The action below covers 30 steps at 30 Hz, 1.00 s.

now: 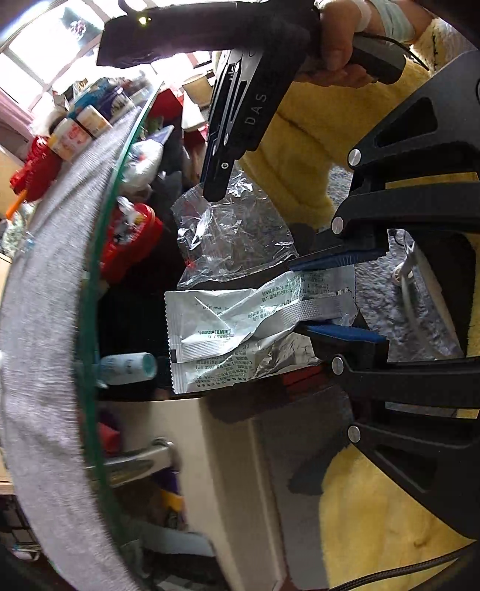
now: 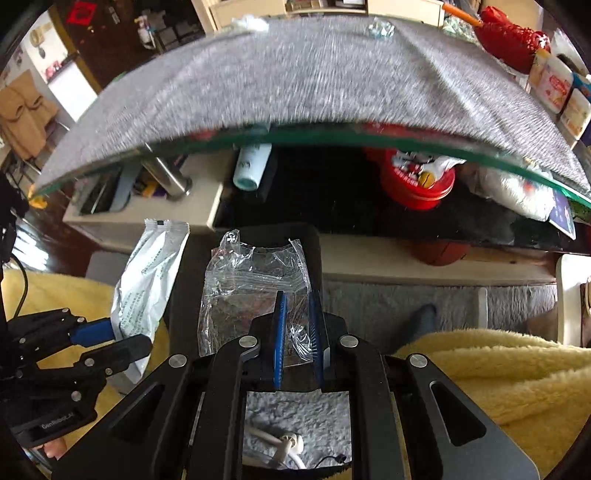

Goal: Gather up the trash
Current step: 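Lower both tools into the grey bin and open both to drop the items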

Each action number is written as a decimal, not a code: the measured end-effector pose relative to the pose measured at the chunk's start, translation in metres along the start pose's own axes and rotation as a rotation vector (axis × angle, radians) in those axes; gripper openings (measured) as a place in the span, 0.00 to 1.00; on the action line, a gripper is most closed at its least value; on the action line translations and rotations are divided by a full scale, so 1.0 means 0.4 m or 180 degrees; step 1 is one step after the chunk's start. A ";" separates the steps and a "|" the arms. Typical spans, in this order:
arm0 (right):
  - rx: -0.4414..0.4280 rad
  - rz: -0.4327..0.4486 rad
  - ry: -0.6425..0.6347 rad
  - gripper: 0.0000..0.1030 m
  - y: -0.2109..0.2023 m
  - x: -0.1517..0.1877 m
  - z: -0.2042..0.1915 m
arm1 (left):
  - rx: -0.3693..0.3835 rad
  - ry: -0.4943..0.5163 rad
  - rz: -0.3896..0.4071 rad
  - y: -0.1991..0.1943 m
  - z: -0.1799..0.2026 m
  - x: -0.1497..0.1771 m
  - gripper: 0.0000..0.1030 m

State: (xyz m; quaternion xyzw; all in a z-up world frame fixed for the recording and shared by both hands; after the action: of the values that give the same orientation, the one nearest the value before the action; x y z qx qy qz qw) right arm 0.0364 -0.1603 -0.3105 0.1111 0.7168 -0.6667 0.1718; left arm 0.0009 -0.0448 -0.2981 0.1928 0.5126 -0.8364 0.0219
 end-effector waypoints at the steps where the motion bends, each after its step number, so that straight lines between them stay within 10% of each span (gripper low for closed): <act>1: 0.0015 -0.0024 -0.0009 0.13 0.009 0.002 -0.005 | 0.0001 -0.0012 -0.0028 0.011 -0.003 0.003 0.25; 22: -0.0121 -0.0490 0.0120 0.20 0.155 0.018 -0.018 | 0.0040 -0.0166 -0.0435 0.140 -0.054 0.013 0.32; 30: -0.0105 -0.0408 0.0185 0.59 0.141 -0.007 -0.002 | -0.0035 -0.0192 -0.0350 0.121 -0.069 -0.008 0.65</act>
State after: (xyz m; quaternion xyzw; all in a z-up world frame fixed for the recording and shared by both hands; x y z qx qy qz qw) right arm 0.0607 -0.1545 -0.3611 0.0815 0.7380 -0.6608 0.1097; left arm 0.0235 -0.0444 -0.3492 0.1389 0.5262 -0.8389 -0.0075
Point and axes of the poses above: each gripper's, at about its wrist camera, not at the fingertips, and y roughly the way its jaws point, z to its right, x to its underside, the point moved 6 cm from there along y, roughly the way its jaws point, and after that the axes turned 6 degrees about x, right-handed, at the moved point
